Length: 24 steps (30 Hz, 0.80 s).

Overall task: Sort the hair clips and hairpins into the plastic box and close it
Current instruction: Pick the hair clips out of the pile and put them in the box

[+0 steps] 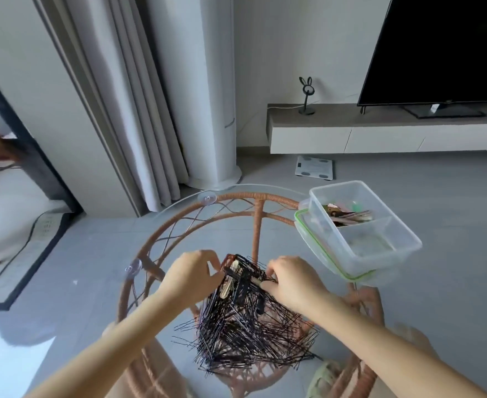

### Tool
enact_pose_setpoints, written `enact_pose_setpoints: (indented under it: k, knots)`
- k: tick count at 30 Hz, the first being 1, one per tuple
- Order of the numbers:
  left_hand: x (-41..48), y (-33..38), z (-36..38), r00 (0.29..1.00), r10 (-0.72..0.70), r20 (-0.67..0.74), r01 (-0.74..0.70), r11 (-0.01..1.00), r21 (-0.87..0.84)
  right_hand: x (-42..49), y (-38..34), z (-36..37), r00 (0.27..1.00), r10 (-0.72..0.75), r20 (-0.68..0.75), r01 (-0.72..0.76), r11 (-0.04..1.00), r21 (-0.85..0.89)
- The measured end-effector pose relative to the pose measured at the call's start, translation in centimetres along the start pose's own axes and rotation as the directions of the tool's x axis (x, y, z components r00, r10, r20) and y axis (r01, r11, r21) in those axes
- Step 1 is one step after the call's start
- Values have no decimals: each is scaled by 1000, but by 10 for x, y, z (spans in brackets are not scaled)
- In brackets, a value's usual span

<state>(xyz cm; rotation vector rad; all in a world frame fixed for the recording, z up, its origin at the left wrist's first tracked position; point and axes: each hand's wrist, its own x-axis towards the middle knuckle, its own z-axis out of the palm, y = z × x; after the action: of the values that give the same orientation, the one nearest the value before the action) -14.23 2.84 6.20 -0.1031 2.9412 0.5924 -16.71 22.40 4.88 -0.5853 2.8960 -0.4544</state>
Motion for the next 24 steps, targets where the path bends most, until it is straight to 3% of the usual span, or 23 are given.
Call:
enact_pose_setpoints:
  k: [3, 8, 14, 17, 22, 24]
  knots:
    - [-18, -13, 16, 997, -64, 49, 60, 995, 78, -1, -10, 11, 999, 23, 46, -23, 1000, -4]
    - [-18, -13, 24, 997, -71, 23, 71, 997, 12, -3, -10, 12, 996, 54, 65, -64, 984, 165]
    - [-9, -21, 17, 983, -134, 126, 151, 980, -128, -1, -1, 4, 994, 46, -98, -31, 989, 147]
    - [-8, -24, 13, 980, -143, 138, 169, 966, -197, 1, -15, 13, 995, 2, -102, 16, 984, 175]
    - [-9, -28, 8, 989, -133, 71, 147, 948, -281, 7, -38, 29, 992, 45, -120, -57, 993, -100]
    - [-10, -30, 5, 990, -135, 41, 141, 936, -323, 12, -43, 31, 991, 92, -94, -101, 990, -97]
